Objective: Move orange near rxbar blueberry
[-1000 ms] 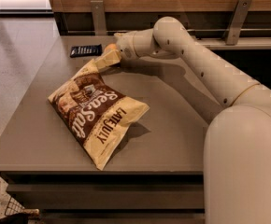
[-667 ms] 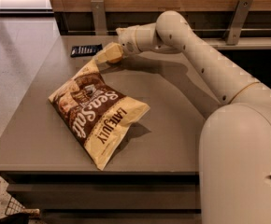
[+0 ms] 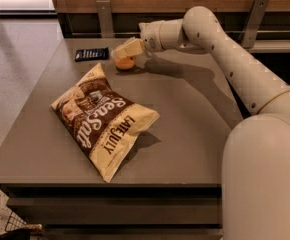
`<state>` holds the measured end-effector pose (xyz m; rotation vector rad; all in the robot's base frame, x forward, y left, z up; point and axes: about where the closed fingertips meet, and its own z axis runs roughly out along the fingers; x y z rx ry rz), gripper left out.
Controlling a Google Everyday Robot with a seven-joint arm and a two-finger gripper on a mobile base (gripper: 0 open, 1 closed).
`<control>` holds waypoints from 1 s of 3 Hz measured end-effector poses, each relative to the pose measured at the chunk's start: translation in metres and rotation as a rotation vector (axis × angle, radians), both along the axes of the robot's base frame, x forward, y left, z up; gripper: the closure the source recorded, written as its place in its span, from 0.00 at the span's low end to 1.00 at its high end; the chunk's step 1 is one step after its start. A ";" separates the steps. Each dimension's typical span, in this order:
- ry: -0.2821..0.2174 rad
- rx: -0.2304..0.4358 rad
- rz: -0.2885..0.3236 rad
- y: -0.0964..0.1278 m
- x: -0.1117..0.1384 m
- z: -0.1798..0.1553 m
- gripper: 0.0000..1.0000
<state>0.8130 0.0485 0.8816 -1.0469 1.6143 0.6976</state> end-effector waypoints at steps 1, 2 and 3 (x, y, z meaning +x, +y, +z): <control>-0.014 0.015 -0.033 -0.016 -0.002 0.009 0.00; -0.030 0.020 -0.061 -0.029 -0.007 0.018 0.00; -0.055 0.027 -0.102 -0.047 -0.018 0.029 0.00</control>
Offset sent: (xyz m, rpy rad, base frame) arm -0.0169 -0.0581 0.0343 0.0273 -0.0614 -0.1177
